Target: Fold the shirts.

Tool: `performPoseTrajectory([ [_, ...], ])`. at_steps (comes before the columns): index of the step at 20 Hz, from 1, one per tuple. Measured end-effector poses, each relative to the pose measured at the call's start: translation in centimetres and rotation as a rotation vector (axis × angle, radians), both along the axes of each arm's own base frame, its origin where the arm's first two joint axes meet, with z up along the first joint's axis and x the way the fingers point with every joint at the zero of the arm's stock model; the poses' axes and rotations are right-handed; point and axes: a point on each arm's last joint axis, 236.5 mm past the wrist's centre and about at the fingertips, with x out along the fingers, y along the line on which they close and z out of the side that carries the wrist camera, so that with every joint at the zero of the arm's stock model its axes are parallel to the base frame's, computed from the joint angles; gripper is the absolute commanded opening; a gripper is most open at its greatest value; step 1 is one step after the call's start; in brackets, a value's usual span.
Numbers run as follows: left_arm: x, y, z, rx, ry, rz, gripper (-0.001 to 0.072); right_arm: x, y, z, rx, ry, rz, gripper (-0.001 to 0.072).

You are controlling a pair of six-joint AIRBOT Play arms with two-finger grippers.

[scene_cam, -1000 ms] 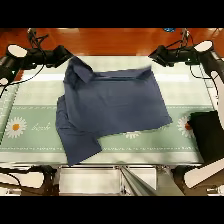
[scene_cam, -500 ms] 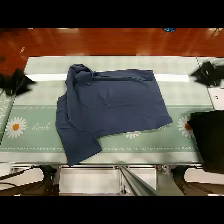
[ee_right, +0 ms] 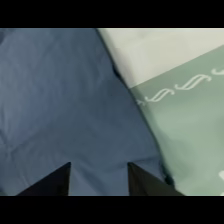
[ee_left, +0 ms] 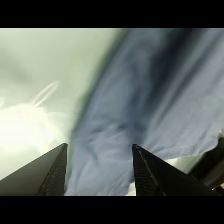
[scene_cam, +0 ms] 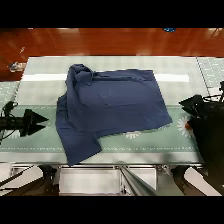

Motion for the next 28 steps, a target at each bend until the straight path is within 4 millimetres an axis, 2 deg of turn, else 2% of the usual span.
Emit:
performPoseTrajectory([
  [5,-1.5,-1.2,-1.9,0.020,0.075,-0.012,0.0494,-0.9,1.3,0.6,0.021,-0.027,0.036,0.0412],
  [9,-0.8,-2.6,-2.6,0.051,0.062,-0.046,0.0494,-1.1,1.6,0.7,0.027,-0.032,0.043,0.0411],
  [15,0.8,-5.8,-2.7,0.061,0.012,-0.116,0.0491,-1.0,1.7,1.0,0.036,-0.041,0.042,0.0411],
  [16,0.9,-6.2,-2.7,0.064,0.007,-0.130,0.0403,-1.0,1.7,1.0,0.037,-0.042,0.041,0.0411],
  [18,1.1,-6.7,-3.0,0.083,-0.001,-0.152,0.0167,-0.9,1.7,1.0,0.036,-0.045,0.037,0.0411],
  [19,1.1,-7.0,-3.0,0.079,-0.002,-0.160,0.0016,-0.8,1.6,1.0,0.036,-0.046,0.034,0.0411],
  [23,1.0,-7.7,-2.9,0.072,-0.002,-0.180,0.0018,-0.7,1.3,1.1,0.036,-0.047,0.017,0.0411],
  [25,0.7,-8.0,-2.7,0.059,0.004,-0.191,0.0018,-1.7,0.5,-0.2,0.004,0.010,0.012,0.0411],
  [28,0.6,-8.2,-2.7,0.056,0.006,-0.195,0.0018,-4.4,-0.1,-2.9,-0.041,0.138,0.017,0.0411],
])
